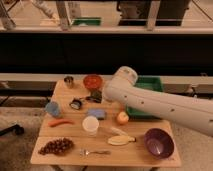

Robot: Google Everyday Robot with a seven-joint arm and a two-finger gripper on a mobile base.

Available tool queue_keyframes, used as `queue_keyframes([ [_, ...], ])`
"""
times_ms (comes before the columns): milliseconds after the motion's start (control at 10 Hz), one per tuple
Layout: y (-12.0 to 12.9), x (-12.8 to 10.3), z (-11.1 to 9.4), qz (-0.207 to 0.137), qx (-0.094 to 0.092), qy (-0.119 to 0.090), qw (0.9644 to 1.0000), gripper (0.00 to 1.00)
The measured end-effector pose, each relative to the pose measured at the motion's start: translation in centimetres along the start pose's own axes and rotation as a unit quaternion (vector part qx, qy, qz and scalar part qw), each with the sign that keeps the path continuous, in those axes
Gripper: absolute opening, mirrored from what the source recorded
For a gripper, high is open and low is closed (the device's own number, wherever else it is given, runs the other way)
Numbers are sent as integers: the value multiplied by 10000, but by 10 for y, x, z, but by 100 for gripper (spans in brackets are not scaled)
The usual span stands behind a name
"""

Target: Wipe purple bowl with eraser

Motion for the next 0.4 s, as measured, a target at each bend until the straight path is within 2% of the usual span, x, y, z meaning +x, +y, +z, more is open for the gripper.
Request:
queue_keyframes([
  [200, 6, 30, -12, 297, 110, 126, 9994, 20],
  [400, 12, 50, -19, 507, 152, 216, 9984, 20],
])
